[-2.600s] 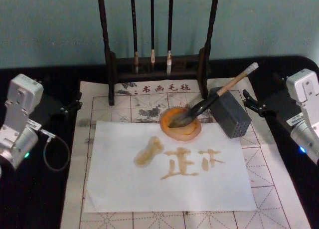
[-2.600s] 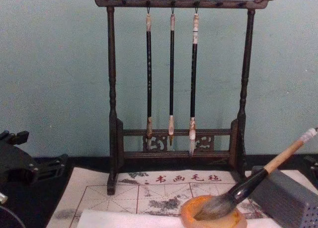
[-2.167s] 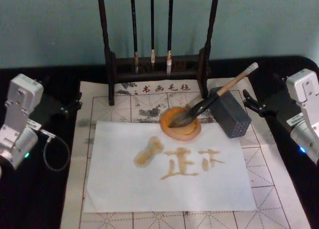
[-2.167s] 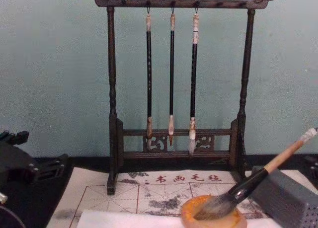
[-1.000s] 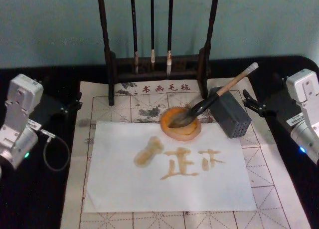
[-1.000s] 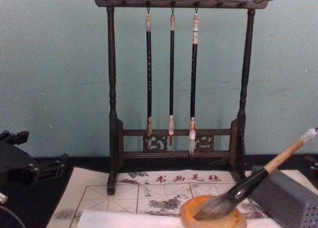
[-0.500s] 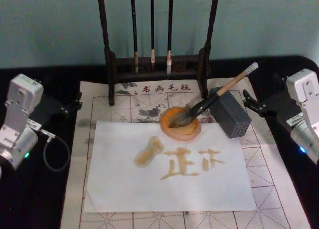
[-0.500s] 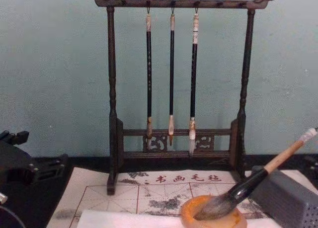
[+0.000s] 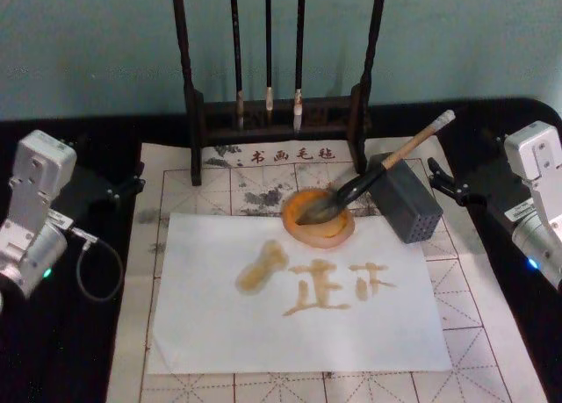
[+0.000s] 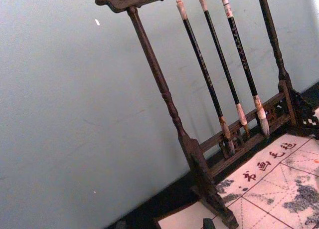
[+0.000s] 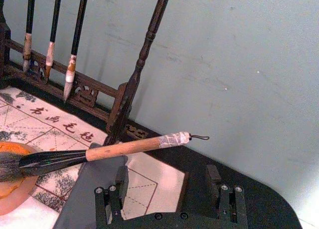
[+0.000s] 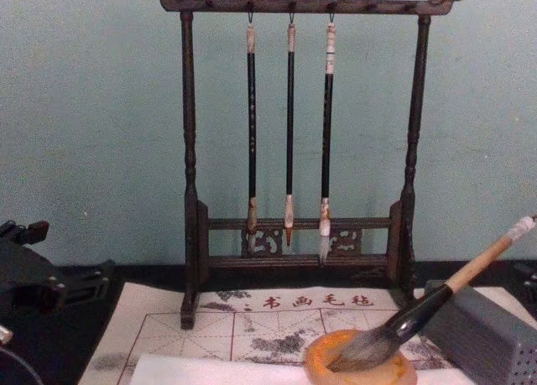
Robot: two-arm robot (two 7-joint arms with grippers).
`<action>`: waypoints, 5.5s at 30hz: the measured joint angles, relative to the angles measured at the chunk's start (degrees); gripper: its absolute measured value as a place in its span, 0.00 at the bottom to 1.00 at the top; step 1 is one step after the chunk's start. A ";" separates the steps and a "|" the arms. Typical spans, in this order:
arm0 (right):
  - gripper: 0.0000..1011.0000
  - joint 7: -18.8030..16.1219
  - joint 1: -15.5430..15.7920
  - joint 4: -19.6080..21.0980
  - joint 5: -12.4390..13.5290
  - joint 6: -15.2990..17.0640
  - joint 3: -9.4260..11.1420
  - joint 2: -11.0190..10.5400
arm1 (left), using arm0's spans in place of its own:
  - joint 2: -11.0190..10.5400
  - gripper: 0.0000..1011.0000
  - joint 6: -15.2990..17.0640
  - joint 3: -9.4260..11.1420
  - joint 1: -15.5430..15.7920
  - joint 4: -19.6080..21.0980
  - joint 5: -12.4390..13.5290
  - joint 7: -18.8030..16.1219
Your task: Pick up the brush from the inkstone, write on the paper, then place the brush back to its original position.
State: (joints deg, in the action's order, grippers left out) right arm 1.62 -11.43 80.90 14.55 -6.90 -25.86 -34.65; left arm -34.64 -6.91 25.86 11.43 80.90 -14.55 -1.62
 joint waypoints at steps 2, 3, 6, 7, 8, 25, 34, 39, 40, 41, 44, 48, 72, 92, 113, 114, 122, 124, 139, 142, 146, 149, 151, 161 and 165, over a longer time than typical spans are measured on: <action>0.99 0.00 0.00 0.00 0.00 0.00 0.00 0.00 | 0.00 0.99 0.00 0.00 0.00 0.00 0.00 0.00; 0.99 0.00 0.00 0.00 0.00 0.00 0.00 0.00 | 0.00 0.99 0.00 0.00 0.00 0.00 0.00 0.00; 0.99 0.01 0.00 0.00 0.00 0.00 0.00 0.00 | 0.00 0.99 0.00 0.00 0.00 0.00 0.00 0.00; 0.99 0.00 0.00 0.00 0.00 0.00 0.00 0.00 | 0.00 0.99 0.00 0.00 0.00 0.00 0.00 0.00; 0.99 -0.06 0.11 0.08 0.00 0.00 0.09 0.01 | 0.00 0.99 0.00 0.00 0.00 0.00 0.00 0.00; 0.99 -8.33 3.45 3.95 12.67 6.75 6.56 2.26 | 0.00 0.99 0.00 0.00 0.00 0.00 0.00 0.00; 0.99 -11.23 3.06 3.26 24.47 15.65 11.84 7.48 | 0.00 0.99 0.00 0.00 0.00 0.00 0.00 0.00; 0.99 -11.68 2.20 2.02 28.02 18.14 13.69 10.09 | 0.00 0.99 0.00 0.00 0.00 0.00 0.00 0.00; 0.99 -11.74 1.84 1.56 29.01 18.75 14.08 10.76 | 0.00 0.99 0.00 0.00 0.00 0.00 0.00 0.00; 0.99 -11.75 1.63 1.30 29.64 19.10 14.27 11.11 | 0.00 0.99 0.00 0.00 0.00 0.00 0.00 0.00; 0.99 -11.74 0.85 0.25 32.07 20.22 14.92 12.48 | 0.00 0.99 0.00 0.00 0.00 0.00 0.00 0.00; 0.99 -11.69 -0.07 -1.10 35.46 21.48 15.65 13.99 | 0.00 0.99 0.00 0.00 0.00 0.00 0.00 0.00; 0.99 -6.63 -3.94 -5.12 45.81 23.93 16.22 18.98 | 0.00 0.99 0.00 0.00 0.00 0.00 0.00 0.00; 0.99 -5.74 -6.49 -7.70 47.08 22.79 13.07 18.54 | 0.00 0.99 0.00 0.00 0.00 0.00 0.00 0.00; 0.99 -7.25 -7.19 -9.01 48.59 22.38 12.77 18.07 | 0.00 0.99 0.00 0.00 0.00 0.00 0.00 0.00; 0.99 -7.39 -7.28 -9.14 48.79 22.35 12.75 18.03 | 0.00 0.99 0.00 0.00 0.00 0.00 0.00 0.00; 0.99 -7.94 -7.22 -9.27 50.99 21.91 12.71 17.72 | 0.00 0.99 0.00 0.00 0.00 0.00 0.00 0.00; 0.99 -7.94 -7.26 -9.33 51.54 21.90 12.59 17.65 | 0.00 0.99 0.00 0.00 0.00 0.00 0.00 0.00; 0.99 -5.82 -6.89 -8.53 55.27 22.64 12.07 17.27 | 0.00 0.99 0.00 0.00 0.00 0.00 0.00 0.00; 0.99 -5.42 -6.82 -8.33 55.84 22.60 11.85 17.12 | 0.00 0.99 0.00 0.00 0.00 0.00 0.00 0.00; 0.99 -5.26 -6.75 -8.21 56.07 22.55 11.72 17.04 | 0.00 0.99 0.00 0.00 0.00 0.00 0.00 0.00; 0.99 -5.28 -6.75 -8.20 56.05 22.55 11.75 17.06 | 0.00 0.99 0.00 0.00 0.00 0.00 0.00 0.00; 0.99 -5.30 -6.75 -8.21 56.05 22.55 11.78 17.07 | 0.00 0.99 0.00 0.00 0.00 0.00 0.00 0.00; 0.92 -5.35 -6.77 -8.21 55.99 22.55 11.85 17.12 | 0.00 0.99 0.00 0.00 0.00 0.00 0.00 0.00; 0.83 -5.37 -6.77 -8.21 55.97 22.57 11.87 17.14 | 0.00 0.99 0.00 0.00 0.00 0.00 0.00 0.00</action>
State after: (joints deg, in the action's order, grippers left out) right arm -3.75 -18.21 72.69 70.51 15.67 -13.99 -17.50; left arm -34.65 -6.91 25.86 11.43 80.90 -14.55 -1.62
